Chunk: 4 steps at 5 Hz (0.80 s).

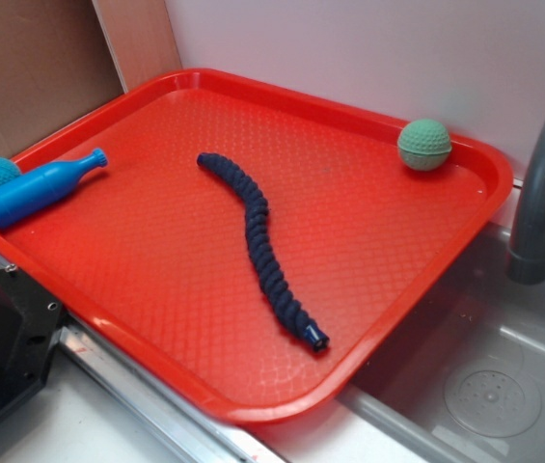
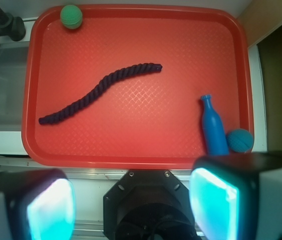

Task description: Grab the blue rope.

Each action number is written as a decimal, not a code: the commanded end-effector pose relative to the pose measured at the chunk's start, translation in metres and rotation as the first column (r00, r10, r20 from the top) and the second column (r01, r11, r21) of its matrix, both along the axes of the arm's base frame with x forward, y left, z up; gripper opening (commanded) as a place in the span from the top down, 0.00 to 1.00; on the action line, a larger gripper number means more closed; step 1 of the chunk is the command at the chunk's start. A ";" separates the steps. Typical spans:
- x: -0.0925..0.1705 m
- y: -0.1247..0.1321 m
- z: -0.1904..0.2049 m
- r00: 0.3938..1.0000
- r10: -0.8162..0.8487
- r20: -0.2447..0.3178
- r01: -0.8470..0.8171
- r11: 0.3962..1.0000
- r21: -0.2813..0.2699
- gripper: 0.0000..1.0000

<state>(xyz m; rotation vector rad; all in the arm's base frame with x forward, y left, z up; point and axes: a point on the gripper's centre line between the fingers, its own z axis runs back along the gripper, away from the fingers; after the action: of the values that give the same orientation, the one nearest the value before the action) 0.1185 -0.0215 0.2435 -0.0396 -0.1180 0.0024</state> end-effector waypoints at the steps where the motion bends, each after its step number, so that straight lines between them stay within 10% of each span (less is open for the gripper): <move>1: 0.000 0.000 0.000 1.000 0.000 0.000 0.000 1.000 0.000 0.00; 2: 0.008 -0.008 -0.011 0.978 0.206 0.014 -0.205 0.976 -0.070 0.00; 4: 0.048 -0.025 -0.039 0.769 0.637 0.053 -0.638 0.770 -0.009 0.00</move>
<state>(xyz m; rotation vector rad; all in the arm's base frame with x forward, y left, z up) 0.1680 -0.0484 0.1971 0.0292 -0.1573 0.7038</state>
